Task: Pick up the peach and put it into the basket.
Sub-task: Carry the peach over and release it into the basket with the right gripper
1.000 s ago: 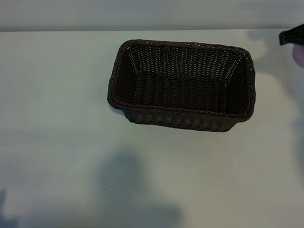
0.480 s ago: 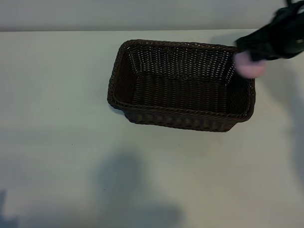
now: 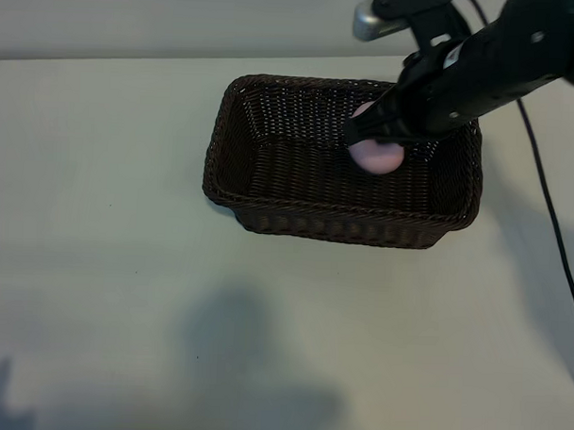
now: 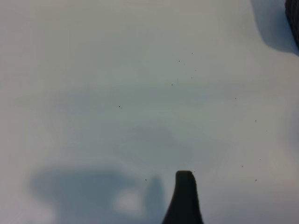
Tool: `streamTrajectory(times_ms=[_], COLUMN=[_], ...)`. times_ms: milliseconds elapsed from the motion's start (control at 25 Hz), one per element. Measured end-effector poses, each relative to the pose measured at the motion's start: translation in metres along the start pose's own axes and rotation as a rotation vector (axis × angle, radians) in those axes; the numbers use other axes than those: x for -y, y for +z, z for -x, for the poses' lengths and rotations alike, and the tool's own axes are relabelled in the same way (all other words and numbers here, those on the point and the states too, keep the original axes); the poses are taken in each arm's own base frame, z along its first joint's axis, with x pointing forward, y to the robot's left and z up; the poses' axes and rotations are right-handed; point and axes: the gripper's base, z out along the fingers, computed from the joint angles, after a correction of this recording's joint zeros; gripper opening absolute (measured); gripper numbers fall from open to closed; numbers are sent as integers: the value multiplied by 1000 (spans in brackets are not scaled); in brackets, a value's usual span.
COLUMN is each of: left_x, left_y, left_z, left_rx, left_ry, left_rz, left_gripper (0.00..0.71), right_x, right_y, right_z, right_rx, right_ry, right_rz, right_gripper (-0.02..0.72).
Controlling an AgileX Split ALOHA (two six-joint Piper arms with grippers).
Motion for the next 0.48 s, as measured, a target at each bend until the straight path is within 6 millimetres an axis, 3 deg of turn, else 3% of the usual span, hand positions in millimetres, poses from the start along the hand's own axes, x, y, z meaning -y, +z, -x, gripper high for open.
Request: streamTrajectory(times_ms=[200,280,360,480], left_x=[0,0,0,0], left_y=[0,0,0,0], left_z=[0,0,0,0], left_rx=[0,0,0,0], left_ry=[0,0,0,1], left_rz=[0,0,0,-2], left_gripper=[596,596,595,595], right_x=[8,10,12,13], right_y=[37,49,60,64], right_z=[-8,-13,-18,-20], right_rx=[-50,-85,-115,-127], right_ry=[7,1,0,-16], right_rz=[-18,-23,-25,-25], right_gripper=[65,124,230,458])
